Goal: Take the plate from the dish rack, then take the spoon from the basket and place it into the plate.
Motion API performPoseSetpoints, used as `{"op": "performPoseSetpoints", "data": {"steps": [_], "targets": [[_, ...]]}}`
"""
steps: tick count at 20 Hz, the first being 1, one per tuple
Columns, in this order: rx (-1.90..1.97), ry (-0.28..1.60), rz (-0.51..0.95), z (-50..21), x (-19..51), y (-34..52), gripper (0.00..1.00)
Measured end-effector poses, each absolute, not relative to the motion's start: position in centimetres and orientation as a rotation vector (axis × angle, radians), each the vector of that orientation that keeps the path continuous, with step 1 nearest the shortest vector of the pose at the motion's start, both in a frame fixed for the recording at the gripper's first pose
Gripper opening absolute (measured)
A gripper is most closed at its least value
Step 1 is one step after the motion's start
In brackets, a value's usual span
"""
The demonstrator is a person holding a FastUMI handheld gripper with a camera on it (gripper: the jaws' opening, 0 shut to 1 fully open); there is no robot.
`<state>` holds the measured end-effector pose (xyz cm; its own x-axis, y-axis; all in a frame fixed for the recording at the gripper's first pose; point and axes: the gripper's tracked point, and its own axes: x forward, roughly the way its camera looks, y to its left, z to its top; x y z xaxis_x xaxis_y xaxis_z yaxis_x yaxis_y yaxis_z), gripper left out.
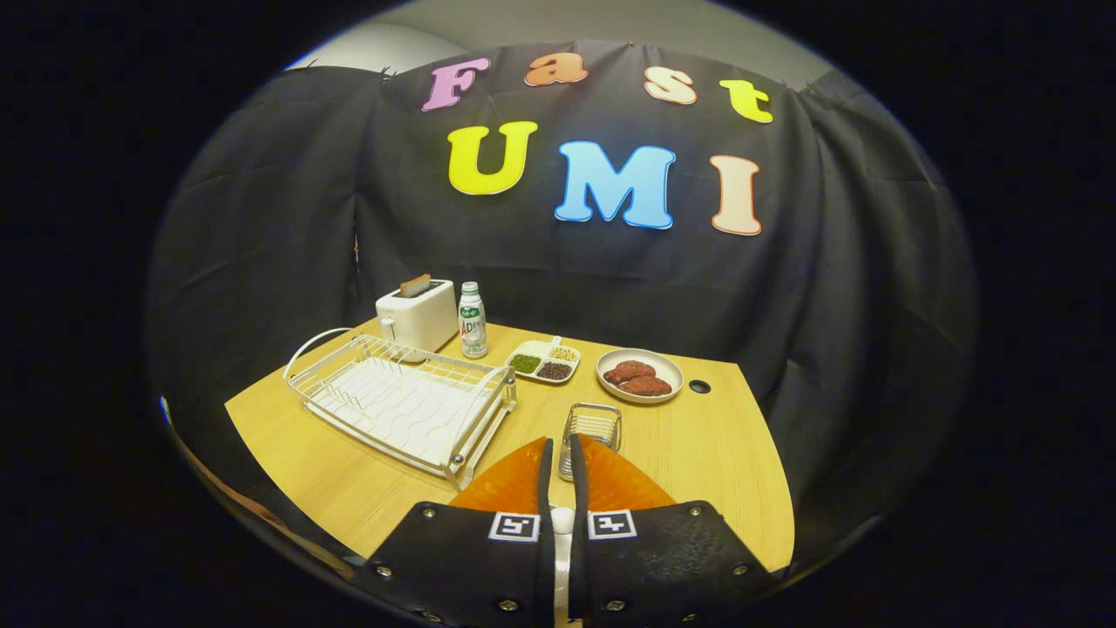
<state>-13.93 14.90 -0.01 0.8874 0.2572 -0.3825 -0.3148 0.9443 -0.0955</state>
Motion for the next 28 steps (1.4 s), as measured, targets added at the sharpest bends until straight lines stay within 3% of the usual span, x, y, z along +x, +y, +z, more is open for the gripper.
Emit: {"op": "performPoseSetpoints", "data": {"steps": [21,26,28], "targets": [[-0.269,0.487,0.49,-6.2,-13.2,21.4,0.07],[-0.286,0.451,0.487,-5.3,-12.4,21.3,0.16],[-0.269,0.429,0.452,-4.4,-11.8,20.4,0.31]]}}
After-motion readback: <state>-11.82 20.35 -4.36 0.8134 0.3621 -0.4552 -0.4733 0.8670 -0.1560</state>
